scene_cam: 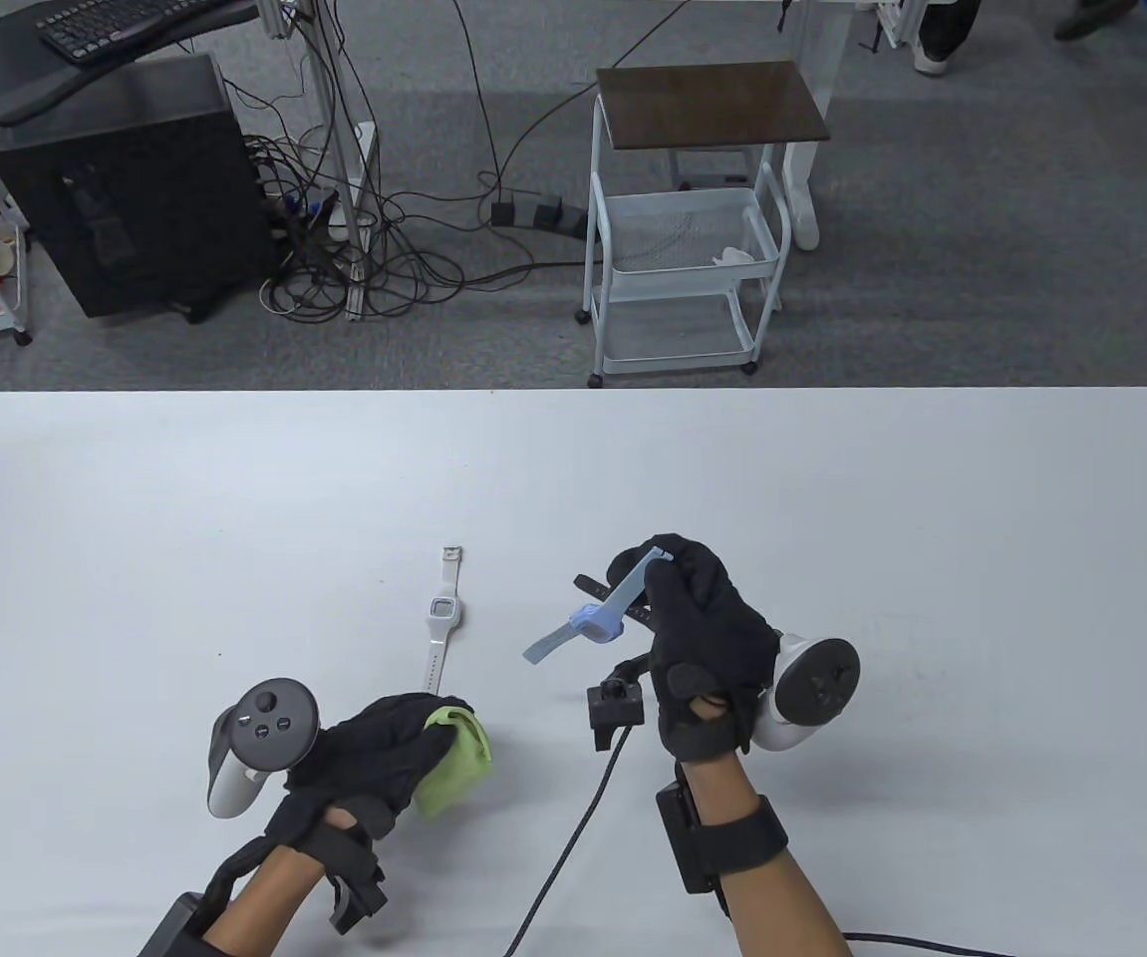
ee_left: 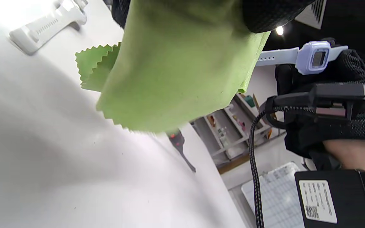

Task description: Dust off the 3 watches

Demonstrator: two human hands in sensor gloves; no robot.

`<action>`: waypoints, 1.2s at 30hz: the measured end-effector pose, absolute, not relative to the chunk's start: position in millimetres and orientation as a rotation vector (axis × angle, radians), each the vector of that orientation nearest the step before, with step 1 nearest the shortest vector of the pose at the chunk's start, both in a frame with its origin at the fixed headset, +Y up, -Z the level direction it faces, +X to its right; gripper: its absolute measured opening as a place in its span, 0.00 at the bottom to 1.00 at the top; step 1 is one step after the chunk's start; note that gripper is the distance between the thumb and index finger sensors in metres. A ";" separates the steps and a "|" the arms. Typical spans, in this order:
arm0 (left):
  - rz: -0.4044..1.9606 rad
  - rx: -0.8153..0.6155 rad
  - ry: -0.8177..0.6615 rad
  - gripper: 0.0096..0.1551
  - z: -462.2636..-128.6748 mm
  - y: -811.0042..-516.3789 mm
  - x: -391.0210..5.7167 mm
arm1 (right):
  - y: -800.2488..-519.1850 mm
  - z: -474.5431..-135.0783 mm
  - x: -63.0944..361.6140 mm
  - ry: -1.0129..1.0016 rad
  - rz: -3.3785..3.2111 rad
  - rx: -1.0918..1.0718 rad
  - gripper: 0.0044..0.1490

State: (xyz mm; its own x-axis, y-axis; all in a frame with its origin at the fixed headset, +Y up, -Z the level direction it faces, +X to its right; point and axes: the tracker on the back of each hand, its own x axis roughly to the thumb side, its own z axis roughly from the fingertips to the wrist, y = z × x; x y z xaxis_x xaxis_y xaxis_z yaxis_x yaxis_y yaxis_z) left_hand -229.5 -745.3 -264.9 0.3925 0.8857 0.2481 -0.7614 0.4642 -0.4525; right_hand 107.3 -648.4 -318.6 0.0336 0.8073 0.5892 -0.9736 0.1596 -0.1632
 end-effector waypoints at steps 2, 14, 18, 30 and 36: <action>1.015 -0.323 -0.504 0.29 -264.5 -746.1 -225.4 | -648.3 -318.9 107.4 -0.636 1.397 0.323 0.22; 0.541 -0.477 -0.438 0.33 -268.5 -768.9 -209.6 | -647.8 -319.1 101.7 -0.586 1.421 0.345 0.22; 0.447 -0.493 -0.411 0.34 -271.3 -775.6 -207.2 | -649.1 -319.3 97.8 -0.565 1.438 0.356 0.22; 0.286 -0.605 -0.405 0.36 -275.0 -791.6 -199.2 | -650.8 -319.6 93.3 -0.531 1.456 0.371 0.22; 0.285 -0.624 -0.408 0.38 -274.7 -791.8 -198.6 | -651.2 -319.3 91.4 -0.522 1.458 0.375 0.22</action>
State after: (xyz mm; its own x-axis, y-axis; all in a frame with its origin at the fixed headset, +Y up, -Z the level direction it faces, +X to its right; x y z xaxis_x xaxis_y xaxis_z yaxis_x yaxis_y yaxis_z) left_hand -198.6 -791.8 -274.7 0.8825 0.3763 0.2821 -0.1347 0.7769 -0.6150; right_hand 91.4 -651.2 -319.3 0.0340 0.8360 0.5477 -0.9936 0.0872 -0.0714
